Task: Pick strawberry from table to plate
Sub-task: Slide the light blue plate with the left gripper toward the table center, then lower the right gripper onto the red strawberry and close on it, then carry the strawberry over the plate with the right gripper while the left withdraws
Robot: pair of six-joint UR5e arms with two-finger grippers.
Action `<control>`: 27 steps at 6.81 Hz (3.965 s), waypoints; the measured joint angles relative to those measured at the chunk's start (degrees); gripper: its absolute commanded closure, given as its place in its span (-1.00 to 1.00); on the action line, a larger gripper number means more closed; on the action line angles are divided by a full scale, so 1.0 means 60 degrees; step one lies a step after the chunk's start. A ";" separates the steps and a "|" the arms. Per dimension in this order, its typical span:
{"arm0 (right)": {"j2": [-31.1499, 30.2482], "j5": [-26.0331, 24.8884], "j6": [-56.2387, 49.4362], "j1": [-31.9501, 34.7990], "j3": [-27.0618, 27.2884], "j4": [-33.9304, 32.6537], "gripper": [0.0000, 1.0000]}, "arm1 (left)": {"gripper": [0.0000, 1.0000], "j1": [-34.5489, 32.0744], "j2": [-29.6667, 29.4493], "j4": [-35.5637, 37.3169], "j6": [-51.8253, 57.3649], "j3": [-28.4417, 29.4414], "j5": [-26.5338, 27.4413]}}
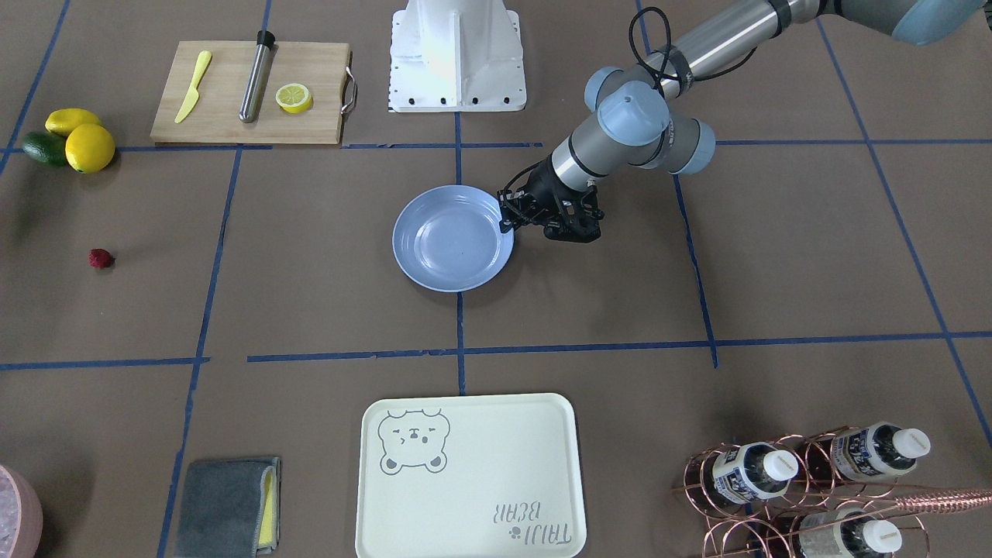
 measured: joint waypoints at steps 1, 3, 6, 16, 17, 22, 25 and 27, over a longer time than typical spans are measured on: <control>0.0004 -0.0019 0.0287 -0.0241 0.0017 0.0077 -1.00 | -0.40 0.0001 0.0013 0.0001 -0.0006 -0.0040 0.0000; -0.0049 -0.0225 0.2547 -0.1123 0.0041 0.1608 -1.00 | -0.41 -0.0052 0.0086 0.0014 -0.0058 -0.0219 -0.0002; -0.0630 -0.2369 0.6471 -0.3508 0.0023 0.5084 -1.00 | -0.46 -0.0067 0.0166 0.0042 -0.0241 -0.0376 0.0008; -0.0217 -0.5010 0.7310 -0.5509 -0.0545 0.5347 -0.11 | -0.46 -0.0024 0.0277 0.0035 -0.0513 -0.0388 0.0027; -0.0199 -0.5016 0.7312 -0.5497 -0.0551 0.5356 -0.31 | -0.47 -0.0024 0.0278 0.0031 -0.0513 -0.0388 0.0027; -0.0204 -0.5062 0.7304 -0.5462 -0.0490 0.5372 -0.34 | -0.47 0.0003 0.0278 0.0030 -0.0512 -0.0387 0.0215; -0.0232 -0.5302 0.7294 -0.5452 -0.0469 0.5409 -0.27 | -0.49 0.0006 0.0278 0.0029 -0.0512 -0.0388 0.0231; -0.0272 -0.5410 0.7296 -0.5452 -0.0449 0.5432 0.41 | -0.50 0.0006 0.0278 0.0030 -0.0513 -0.0397 0.0232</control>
